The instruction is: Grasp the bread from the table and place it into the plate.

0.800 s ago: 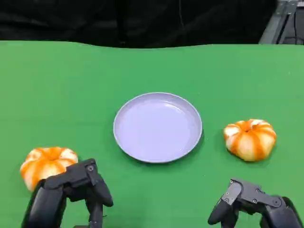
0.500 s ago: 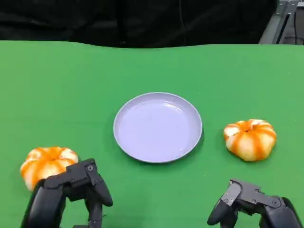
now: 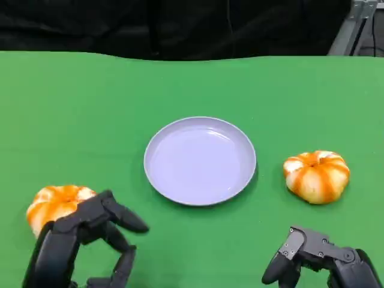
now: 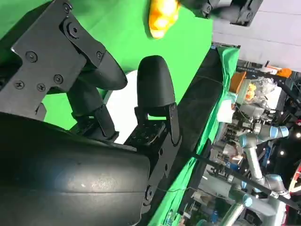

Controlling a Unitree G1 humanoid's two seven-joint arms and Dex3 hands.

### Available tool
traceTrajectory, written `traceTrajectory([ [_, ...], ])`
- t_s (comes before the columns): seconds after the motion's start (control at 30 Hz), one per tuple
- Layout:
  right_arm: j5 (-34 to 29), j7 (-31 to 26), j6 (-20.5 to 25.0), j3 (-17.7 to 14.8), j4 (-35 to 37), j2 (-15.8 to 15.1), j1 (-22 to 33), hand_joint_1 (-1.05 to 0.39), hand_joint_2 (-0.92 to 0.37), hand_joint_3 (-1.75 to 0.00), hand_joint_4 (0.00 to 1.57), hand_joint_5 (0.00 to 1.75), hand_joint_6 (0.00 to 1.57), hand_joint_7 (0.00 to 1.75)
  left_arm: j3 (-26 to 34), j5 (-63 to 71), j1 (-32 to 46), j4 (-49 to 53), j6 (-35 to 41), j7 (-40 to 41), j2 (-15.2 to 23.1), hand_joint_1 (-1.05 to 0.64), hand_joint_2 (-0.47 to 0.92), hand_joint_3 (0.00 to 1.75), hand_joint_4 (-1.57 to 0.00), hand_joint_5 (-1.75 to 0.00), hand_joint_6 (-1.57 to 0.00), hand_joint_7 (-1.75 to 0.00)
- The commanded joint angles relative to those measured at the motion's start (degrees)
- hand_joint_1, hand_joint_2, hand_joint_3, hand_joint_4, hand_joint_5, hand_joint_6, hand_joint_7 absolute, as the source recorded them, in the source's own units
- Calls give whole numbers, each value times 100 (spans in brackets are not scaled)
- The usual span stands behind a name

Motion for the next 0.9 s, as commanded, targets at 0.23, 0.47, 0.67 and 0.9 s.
traceTrajectory([
  [0.23, -13, -61, 54, 24, 23, 47, -55, -4, -21, -160, 78, 175, 80, 143, -151, 2829, -789, -286, 1945, -40, 736, -58, 92, 4, -1, -75, -26, -24],
  [0.47, -14, -64, 96, 67, 5, 58, -52, -4, -20, -161, 78, 175, 80, 143, -715, 4627, -1926, 615, 3023, -578, 1285, -62, 91, 1, 0, -41, -20, -13],
  [0.67, -60, -90, 103, 94, -21, 49, -41, -4, -20, -161, 79, 175, 80, 143, -1090, 4774, -2711, 2020, 3255, -622, 1449, -60, 90, 0, 0, -39, -20, -10],
  [0.9, -51, -90, 96, 84, -13, 7, -26, -4, -20, -160, 79, 175, 81, 143, -1426, 4580, -3419, 3288, 3433, -777, 1484, -54, 91, 0, 0, -36, -19, -7],
])
